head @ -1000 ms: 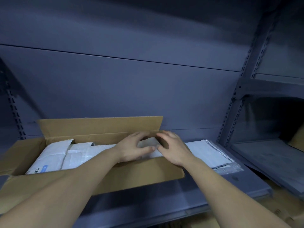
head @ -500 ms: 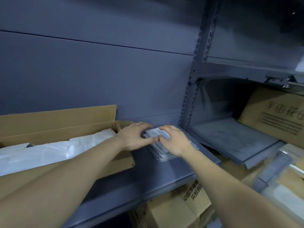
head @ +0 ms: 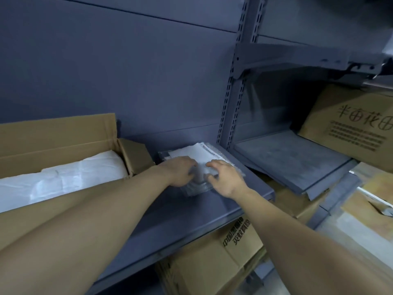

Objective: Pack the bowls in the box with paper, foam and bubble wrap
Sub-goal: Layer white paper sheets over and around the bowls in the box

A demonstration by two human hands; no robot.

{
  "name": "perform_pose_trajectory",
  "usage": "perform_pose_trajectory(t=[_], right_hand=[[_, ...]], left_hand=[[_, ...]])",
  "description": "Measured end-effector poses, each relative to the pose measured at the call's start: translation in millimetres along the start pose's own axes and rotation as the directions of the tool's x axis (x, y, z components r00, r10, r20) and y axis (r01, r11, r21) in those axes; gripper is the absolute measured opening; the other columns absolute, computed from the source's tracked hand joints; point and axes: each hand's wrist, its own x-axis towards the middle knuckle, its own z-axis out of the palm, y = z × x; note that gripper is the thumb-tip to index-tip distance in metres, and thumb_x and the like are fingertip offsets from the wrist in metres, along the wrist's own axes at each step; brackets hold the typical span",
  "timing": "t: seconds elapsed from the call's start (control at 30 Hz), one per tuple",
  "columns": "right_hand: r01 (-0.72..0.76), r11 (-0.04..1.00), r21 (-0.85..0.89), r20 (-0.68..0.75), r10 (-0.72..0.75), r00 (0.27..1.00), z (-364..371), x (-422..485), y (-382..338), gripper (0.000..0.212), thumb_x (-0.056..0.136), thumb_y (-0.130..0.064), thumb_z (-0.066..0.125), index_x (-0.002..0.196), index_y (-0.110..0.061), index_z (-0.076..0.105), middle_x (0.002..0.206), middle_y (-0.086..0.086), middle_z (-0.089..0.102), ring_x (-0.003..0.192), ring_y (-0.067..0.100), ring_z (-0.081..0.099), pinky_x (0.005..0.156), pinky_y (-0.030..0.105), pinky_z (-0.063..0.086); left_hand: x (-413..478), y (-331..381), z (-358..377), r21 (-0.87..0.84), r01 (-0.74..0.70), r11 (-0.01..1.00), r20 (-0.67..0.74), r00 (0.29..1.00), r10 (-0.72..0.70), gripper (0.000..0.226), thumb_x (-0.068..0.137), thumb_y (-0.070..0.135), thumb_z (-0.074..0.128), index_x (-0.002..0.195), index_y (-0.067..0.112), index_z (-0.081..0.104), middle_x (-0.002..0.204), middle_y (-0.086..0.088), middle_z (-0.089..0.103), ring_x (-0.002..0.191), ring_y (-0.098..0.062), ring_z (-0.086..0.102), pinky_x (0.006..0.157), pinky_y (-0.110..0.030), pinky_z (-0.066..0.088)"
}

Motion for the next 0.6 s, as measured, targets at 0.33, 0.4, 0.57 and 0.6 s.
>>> perform_pose_trajectory(t=[0.33, 0.4, 0.57, 0.6], right_hand=[[0.034, 0.999, 0.013, 0.028, -0.034, 0.999, 26.8, 6.9, 12.3, 0.046, 0.096, -0.036, 0.055, 0.142, -0.027, 0.053, 0.155, -0.004, 0.039, 0.138, 0.016, 0.041, 0.115, 0.032, 0.032], [0.038, 0.999, 0.015, 0.021, -0.039, 0.999, 26.9, 6.7, 12.8, 0.043, 0.096, -0.036, 0.055, 0.139, -0.029, 0.055, 0.154, -0.005, 0.041, 0.138, 0.014, 0.041, 0.114, 0.031, 0.033], [0.007, 0.999, 0.043, -0.049, -0.005, 0.999, 27.6, 9.7, 8.1, 0.035, 0.096, -0.033, 0.055, 0.129, -0.031, 0.064, 0.148, -0.007, 0.049, 0.132, 0.014, 0.048, 0.108, 0.027, 0.038], [-0.003, 0.999, 0.052, -0.052, 0.005, 0.999, 26.8, 10.3, 7.4, 0.034, 0.096, -0.032, 0.055, 0.128, -0.031, 0.065, 0.147, -0.008, 0.05, 0.131, 0.014, 0.049, 0.106, 0.026, 0.039]], left_hand=[[8.4, -12.3, 20.5, -0.087, -0.037, 0.996, 0.038, 0.998, 0.041, 0.05, 0.095, 0.04, 0.057, 0.138, 0.016, 0.049, 0.14, -0.003, 0.05, 0.117, -0.021, 0.053, 0.102, -0.037, 0.042], [6.8, -12.5, 20.0, -0.057, -0.035, 0.998, 0.032, 0.999, 0.037, 0.046, 0.097, 0.04, 0.054, 0.138, 0.019, 0.05, 0.14, -0.001, 0.052, 0.118, -0.02, 0.053, 0.102, -0.04, 0.043], [9.2, -14.8, 23.9, 0.034, -0.027, 0.999, -0.06, 0.998, 0.029, 0.03, 0.099, 0.036, 0.046, 0.125, 0.025, 0.057, 0.129, 0.003, 0.06, 0.116, -0.021, 0.054, 0.095, -0.038, 0.042], [9.8, -14.9, 24.2, 0.031, -0.025, 0.999, -0.064, 0.998, 0.027, 0.029, 0.099, 0.036, 0.046, 0.123, 0.025, 0.058, 0.128, 0.002, 0.061, 0.115, -0.021, 0.054, 0.093, -0.037, 0.043]])
